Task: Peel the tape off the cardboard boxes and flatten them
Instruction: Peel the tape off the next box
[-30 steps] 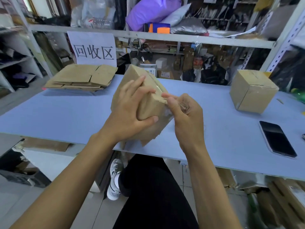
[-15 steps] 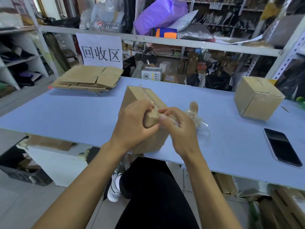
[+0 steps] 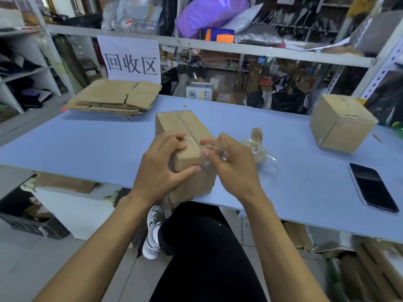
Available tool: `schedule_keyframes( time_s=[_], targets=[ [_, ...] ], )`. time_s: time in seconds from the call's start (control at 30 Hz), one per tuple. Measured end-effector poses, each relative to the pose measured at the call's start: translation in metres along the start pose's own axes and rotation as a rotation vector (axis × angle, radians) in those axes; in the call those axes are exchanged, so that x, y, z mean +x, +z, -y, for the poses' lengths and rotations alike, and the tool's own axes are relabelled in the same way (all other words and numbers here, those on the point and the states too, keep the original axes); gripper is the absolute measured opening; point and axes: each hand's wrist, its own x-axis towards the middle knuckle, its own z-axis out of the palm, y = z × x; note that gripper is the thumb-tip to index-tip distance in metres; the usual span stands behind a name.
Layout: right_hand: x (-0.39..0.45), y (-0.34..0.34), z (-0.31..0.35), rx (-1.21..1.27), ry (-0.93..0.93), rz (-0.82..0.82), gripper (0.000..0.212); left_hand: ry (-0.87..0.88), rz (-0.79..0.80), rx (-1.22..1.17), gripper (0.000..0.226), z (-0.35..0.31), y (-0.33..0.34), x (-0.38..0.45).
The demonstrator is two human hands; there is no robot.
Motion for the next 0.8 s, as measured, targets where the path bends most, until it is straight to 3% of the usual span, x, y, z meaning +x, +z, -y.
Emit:
schedule_keyframes(
  time_s=[0.2, 0.3, 0.47, 0.6, 0.8],
  targets=[
    [0.006, 0.001, 0.004, 0.202, 0.051, 0.058, 0.043, 0.000, 0.015, 0.062, 0.050, 0.010, -0.012, -0.011],
    [0.009, -0.003, 0.004, 0.371, 0.142, 0.059, 0.031, 0.025, 0.057, 0.064, 0.049, 0.011, -0.015, -0.006],
    [0.003, -0.003, 0.003, 0.425, 0.163, 0.047, 0.025, -0.015, 0.133, 0.082, 0.044, 0.004, -0.023, 0.006],
    [-0.011, 0.000, -0.014, 0.723, 0.182, -0.012, 0.009, -0.058, 0.115, 0.160, 0.040, -0.005, -0.030, 0.010],
    [-0.024, 0.016, -0.015, 0.383, 0.108, -0.112, 0.032, -0.147, 0.047, 0.167, 0.031, -0.012, -0.020, 0.002]
  ],
)
